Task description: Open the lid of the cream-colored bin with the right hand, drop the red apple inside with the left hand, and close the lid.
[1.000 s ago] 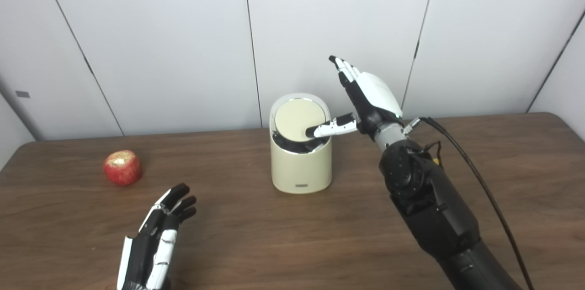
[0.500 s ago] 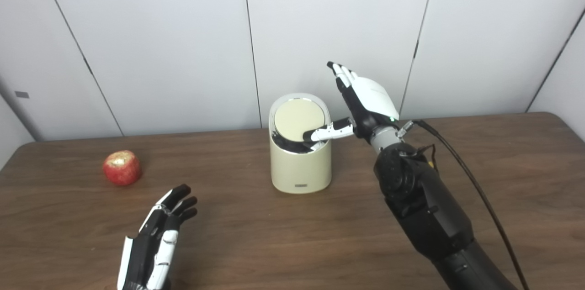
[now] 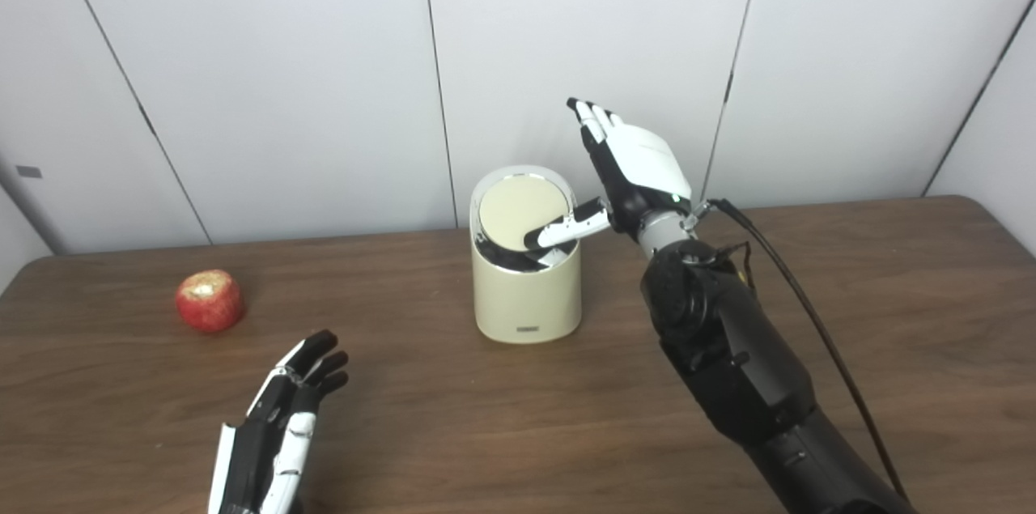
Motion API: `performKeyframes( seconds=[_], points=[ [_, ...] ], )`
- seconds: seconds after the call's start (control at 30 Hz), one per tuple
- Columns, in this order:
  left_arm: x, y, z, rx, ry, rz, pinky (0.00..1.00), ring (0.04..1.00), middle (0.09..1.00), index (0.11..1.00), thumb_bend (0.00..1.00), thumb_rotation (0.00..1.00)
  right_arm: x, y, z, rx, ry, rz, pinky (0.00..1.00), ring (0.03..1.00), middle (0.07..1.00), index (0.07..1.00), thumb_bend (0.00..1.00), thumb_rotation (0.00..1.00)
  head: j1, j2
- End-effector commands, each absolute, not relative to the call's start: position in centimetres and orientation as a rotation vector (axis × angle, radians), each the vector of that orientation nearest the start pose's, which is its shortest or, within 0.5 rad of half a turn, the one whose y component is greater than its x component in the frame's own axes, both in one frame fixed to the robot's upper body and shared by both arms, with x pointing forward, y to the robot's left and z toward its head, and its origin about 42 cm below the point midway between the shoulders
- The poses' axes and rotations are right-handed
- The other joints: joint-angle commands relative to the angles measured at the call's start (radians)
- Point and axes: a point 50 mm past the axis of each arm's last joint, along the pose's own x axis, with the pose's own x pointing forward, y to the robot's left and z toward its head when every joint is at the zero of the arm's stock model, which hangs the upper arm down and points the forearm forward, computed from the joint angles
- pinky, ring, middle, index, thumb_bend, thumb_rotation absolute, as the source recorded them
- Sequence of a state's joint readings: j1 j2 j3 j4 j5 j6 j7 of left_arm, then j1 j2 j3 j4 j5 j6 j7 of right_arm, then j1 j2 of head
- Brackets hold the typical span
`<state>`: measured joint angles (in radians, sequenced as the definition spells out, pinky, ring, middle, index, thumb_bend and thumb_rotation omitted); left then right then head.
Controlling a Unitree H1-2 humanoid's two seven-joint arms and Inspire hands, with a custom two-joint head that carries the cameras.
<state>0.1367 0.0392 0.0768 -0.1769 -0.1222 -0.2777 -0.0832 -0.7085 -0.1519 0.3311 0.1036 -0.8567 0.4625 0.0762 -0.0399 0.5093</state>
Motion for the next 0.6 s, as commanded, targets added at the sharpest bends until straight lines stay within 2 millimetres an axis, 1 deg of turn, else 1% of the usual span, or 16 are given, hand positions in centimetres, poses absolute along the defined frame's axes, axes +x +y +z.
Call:
performKeyframes(
  seconds=[0.0,0.2,0.3,0.43,0.5,0.57],
  points=[
    [23.75,24.83,14.12,-0.030,-0.401,0.021,0.81,0.825,0.863,0.840,0.49,0.69,45.51,-12.48,31.76,-1.119,-0.335,-0.053,0.92,1.000,1.000,1.000,0.94,0.31,-0.001,0.000],
    [23.73,24.69,14.15,-0.033,-0.407,0.023,0.79,0.818,0.862,0.838,0.50,0.69,45.50,-12.12,32.25,-1.148,-0.334,-0.042,0.93,1.000,1.000,1.000,0.94,0.26,-0.001,0.000],
    [23.69,24.68,14.20,-0.032,-0.404,0.026,0.80,0.821,0.864,0.841,0.50,0.69,45.47,-12.02,32.33,-1.177,-0.333,-0.035,0.90,1.000,1.000,1.000,0.94,0.25,-0.002,0.001],
    [23.67,24.71,14.24,-0.031,-0.402,0.028,0.80,0.817,0.861,0.838,0.51,0.69,45.40,-12.10,32.22,-1.201,-0.323,-0.024,0.90,1.000,1.000,1.000,0.95,0.19,-0.002,0.001],
    [23.68,24.76,14.21,-0.031,-0.404,0.024,0.80,0.820,0.864,0.841,0.51,0.69,45.34,-12.24,32.16,-1.195,-0.322,-0.019,0.90,1.000,1.000,1.000,0.95,0.19,-0.001,0.001],
    [23.69,24.78,14.21,-0.033,-0.403,0.025,0.80,0.822,0.866,0.843,0.50,0.69,45.23,-12.37,32.17,-1.161,-0.319,-0.016,0.91,1.000,1.000,1.000,0.94,0.23,-0.002,0.001]
  ],
)
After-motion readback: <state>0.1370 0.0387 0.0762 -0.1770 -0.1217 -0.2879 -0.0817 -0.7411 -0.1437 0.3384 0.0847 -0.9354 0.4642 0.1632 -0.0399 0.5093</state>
